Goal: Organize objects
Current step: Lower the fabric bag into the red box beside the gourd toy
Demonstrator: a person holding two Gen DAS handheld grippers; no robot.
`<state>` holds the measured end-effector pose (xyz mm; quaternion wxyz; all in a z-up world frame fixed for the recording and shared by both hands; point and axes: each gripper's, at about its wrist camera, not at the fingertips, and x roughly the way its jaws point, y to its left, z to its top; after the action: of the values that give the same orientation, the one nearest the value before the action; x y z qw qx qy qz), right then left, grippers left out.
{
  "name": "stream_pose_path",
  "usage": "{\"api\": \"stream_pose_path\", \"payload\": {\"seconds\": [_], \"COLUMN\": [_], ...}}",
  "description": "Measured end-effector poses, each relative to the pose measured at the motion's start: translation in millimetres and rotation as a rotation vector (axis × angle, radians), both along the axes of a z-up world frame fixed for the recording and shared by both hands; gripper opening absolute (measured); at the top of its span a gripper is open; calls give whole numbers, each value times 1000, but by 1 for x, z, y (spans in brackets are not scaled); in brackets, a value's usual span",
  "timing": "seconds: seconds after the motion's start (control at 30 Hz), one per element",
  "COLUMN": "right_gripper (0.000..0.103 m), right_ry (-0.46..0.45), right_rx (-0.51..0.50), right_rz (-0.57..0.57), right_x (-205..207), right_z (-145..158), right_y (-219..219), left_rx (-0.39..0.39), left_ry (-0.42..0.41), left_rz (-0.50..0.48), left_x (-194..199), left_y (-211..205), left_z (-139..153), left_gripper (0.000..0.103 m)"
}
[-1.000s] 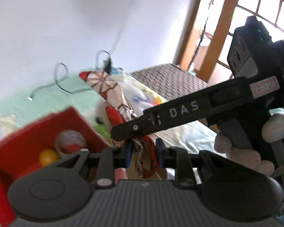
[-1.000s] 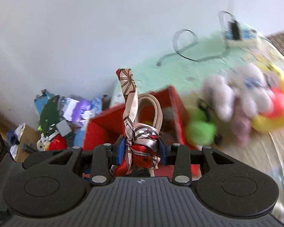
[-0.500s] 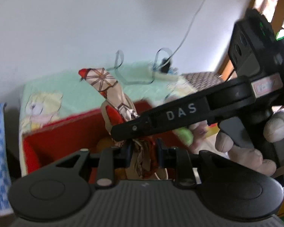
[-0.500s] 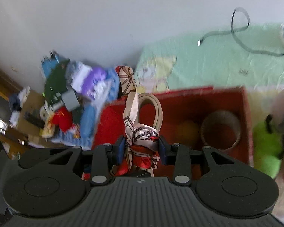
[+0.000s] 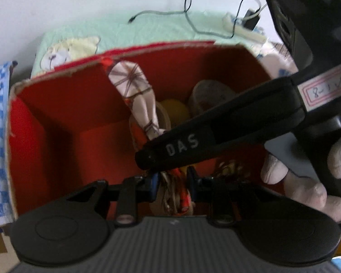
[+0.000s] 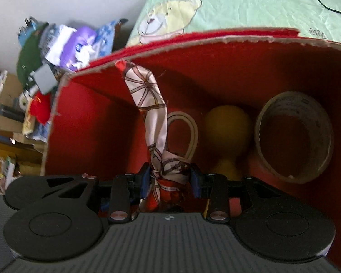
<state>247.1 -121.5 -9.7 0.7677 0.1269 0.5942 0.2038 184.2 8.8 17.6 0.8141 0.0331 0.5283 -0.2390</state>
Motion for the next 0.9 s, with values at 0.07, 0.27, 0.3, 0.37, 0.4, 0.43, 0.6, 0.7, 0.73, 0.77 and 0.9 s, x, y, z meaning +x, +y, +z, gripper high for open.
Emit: {"api": "stream_pose_path", "payload": {"seconds": [0.07,0.27,0.3,0.37,0.4,0.43,0.6,0.7,0.73,0.77,0.9], "right_gripper": [37,37,37,37,37,37,37,34,33,31,28], "right_ry": [0,13,12,11,14,25,90,74,60,48,21], "right_rx": [-16,-23,-35,-55,-62,-67,-55,-71,-83,-95,-125], "right_rz": [16,24,31,40,45,52,53,56,57,58,51], "right_x": [2,7,7,8,9,10,13,10,8,6,-2], "right_z": [-4,-8,-8,-8,-9,-10,-20,-19,-17,-16,-10], "right_y": [1,1,2,5,6,7,3,2,3,3,3], "left_rx": [13,23,35,63,69,76,86,113,123,130,164], "left_ry": [18,45,49,38,29,25,6,-1,-4,-7,-28], "left_rz": [3,30,35,47,54,63,87,90,91,91,83], "left_x": [4,13,13,12,10,8,2,0,0,0,4], "left_y": [-1,4,5,7,9,12,24,24,22,21,10], "left_z": [-6,-13,-14,-12,-9,-8,-2,-2,-2,-2,0], "left_gripper": [25,26,26,28,28,31,34,35,36,36,39]}}
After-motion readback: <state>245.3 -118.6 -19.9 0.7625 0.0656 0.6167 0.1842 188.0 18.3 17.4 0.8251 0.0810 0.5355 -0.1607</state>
